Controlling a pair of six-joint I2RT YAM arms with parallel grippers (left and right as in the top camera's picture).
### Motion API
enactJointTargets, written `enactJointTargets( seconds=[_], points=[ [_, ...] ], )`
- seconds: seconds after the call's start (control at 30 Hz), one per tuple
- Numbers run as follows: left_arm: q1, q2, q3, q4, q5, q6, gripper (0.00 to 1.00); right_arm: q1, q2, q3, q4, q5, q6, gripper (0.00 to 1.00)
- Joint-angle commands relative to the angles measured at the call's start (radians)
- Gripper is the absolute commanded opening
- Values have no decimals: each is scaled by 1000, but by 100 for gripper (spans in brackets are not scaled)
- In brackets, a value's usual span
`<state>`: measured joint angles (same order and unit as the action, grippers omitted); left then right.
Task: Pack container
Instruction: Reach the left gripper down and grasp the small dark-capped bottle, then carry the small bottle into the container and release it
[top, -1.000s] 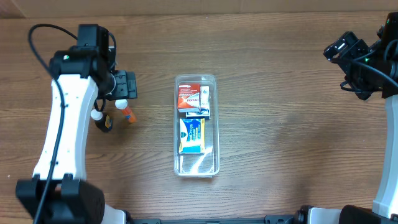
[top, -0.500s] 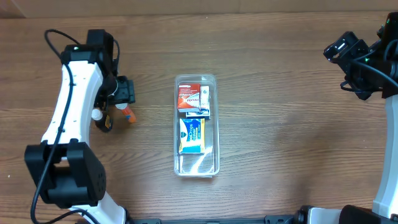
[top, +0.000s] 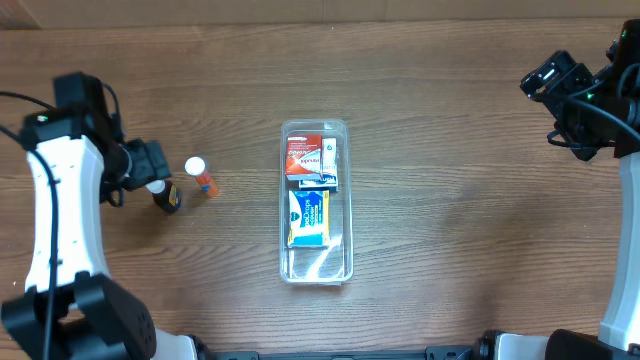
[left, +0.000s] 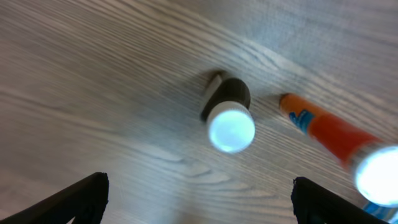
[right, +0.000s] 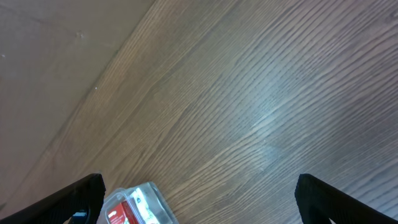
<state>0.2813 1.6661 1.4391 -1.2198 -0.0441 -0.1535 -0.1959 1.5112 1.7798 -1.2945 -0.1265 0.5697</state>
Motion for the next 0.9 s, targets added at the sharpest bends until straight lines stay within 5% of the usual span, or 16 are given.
enactJointTargets(
  seconds=[0.0,0.1,0.47,0.57,0.73,0.87],
  points=[
    [0,32,-64,68,48,45,92,-2,-4,8,5,-3,0,100],
    [0,47,-65,112,45,58,73,-2,-4,8,5,-3,0,100],
    [0,142,-71,155,125,188,68,-2,-4,8,5,-3,0,100],
    [0,154,-71,156,123,188,46,-2,-4,8,5,-3,0,100],
    [0,150,-10,83,123,182,24,-2,-4,8,5,-3,0,100],
    [0,125,183,-111,123,171,17,-2,-4,8,5,-3,0,100]
  ],
)
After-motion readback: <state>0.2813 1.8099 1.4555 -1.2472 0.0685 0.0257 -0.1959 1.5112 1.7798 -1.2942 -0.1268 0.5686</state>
